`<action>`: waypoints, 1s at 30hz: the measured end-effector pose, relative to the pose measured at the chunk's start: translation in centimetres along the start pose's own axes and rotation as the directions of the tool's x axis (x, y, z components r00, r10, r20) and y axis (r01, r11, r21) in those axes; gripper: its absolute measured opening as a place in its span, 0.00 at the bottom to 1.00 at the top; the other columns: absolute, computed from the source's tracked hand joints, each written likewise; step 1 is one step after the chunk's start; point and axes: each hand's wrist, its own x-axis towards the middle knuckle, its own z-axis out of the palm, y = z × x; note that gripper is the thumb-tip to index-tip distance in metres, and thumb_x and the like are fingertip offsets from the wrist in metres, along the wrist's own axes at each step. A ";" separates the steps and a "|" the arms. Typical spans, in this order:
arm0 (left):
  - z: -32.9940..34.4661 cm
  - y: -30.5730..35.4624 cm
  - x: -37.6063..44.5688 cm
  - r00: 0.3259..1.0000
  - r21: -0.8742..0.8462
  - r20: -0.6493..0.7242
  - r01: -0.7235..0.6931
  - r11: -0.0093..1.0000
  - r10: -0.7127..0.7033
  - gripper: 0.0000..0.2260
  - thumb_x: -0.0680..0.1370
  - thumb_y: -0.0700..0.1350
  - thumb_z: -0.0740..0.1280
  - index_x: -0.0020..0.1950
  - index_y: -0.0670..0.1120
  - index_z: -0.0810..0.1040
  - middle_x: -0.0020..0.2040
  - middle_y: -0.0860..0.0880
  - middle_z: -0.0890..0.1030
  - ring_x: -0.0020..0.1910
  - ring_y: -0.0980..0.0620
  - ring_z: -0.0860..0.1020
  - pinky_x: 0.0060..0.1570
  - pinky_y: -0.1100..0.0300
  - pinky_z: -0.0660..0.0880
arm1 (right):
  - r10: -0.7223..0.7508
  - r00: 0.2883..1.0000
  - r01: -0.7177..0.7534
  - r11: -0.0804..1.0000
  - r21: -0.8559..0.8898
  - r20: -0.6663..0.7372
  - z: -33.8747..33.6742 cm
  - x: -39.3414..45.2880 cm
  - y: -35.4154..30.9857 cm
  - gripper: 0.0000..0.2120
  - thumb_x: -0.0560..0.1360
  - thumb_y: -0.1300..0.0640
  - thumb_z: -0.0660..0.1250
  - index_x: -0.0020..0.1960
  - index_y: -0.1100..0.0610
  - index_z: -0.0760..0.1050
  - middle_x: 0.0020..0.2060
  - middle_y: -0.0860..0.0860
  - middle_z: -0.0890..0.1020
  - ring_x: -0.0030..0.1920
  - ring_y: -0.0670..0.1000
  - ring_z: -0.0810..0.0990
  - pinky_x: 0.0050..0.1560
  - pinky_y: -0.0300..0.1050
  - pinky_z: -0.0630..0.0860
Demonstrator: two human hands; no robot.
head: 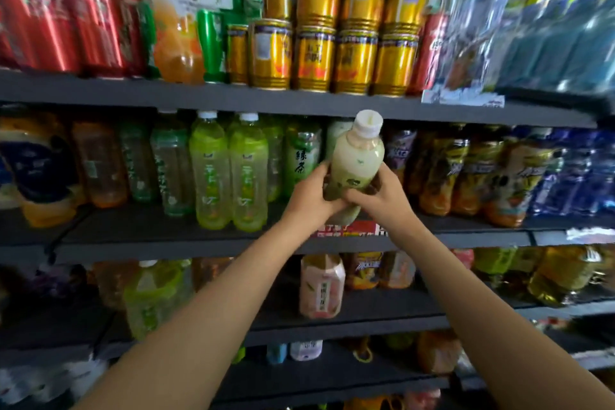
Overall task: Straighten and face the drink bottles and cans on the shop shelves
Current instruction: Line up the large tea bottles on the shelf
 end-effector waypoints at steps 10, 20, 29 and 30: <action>3.8 -4.0 6.6 0.982 0.154 0.055 0.171 0.973 -0.181 0.31 0.74 0.47 0.70 0.73 0.43 0.60 0.68 0.44 0.71 0.68 0.47 0.69 0.65 0.54 0.68 | 0.099 0.985 -0.105 0.994 0.038 0.142 -0.2 7.0 6.8 0.24 0.67 0.68 0.71 0.61 0.57 0.71 0.51 0.54 0.79 0.54 0.55 0.78 0.56 0.51 0.76; 5.6 -4.5 9.9 0.945 0.205 0.021 0.315 0.927 -0.326 0.28 0.78 0.45 0.65 0.74 0.46 0.57 0.69 0.44 0.69 0.68 0.45 0.69 0.63 0.54 0.68 | 0.228 0.955 -0.260 0.951 0.168 0.192 0.6 10.0 9.8 0.24 0.72 0.63 0.68 0.66 0.52 0.67 0.55 0.54 0.79 0.57 0.53 0.78 0.57 0.52 0.77; 5.2 -3.7 5.0 0.974 0.366 -0.090 0.226 0.903 -0.208 0.25 0.77 0.41 0.64 0.72 0.44 0.59 0.69 0.44 0.66 0.66 0.45 0.69 0.61 0.54 0.68 | 0.401 0.915 -0.399 0.915 -0.055 0.044 1.5 8.4 8.8 0.23 0.76 0.54 0.67 0.67 0.60 0.67 0.61 0.57 0.76 0.60 0.57 0.76 0.59 0.49 0.74; 4.4 -3.7 3.8 0.981 0.365 -0.107 0.188 0.912 -0.159 0.23 0.78 0.40 0.63 0.71 0.44 0.60 0.69 0.45 0.66 0.66 0.46 0.69 0.61 0.55 0.69 | 0.413 0.910 -0.413 0.905 -0.101 -0.020 1.7 7.7 8.3 0.25 0.75 0.52 0.67 0.68 0.61 0.67 0.61 0.57 0.76 0.61 0.57 0.75 0.58 0.48 0.73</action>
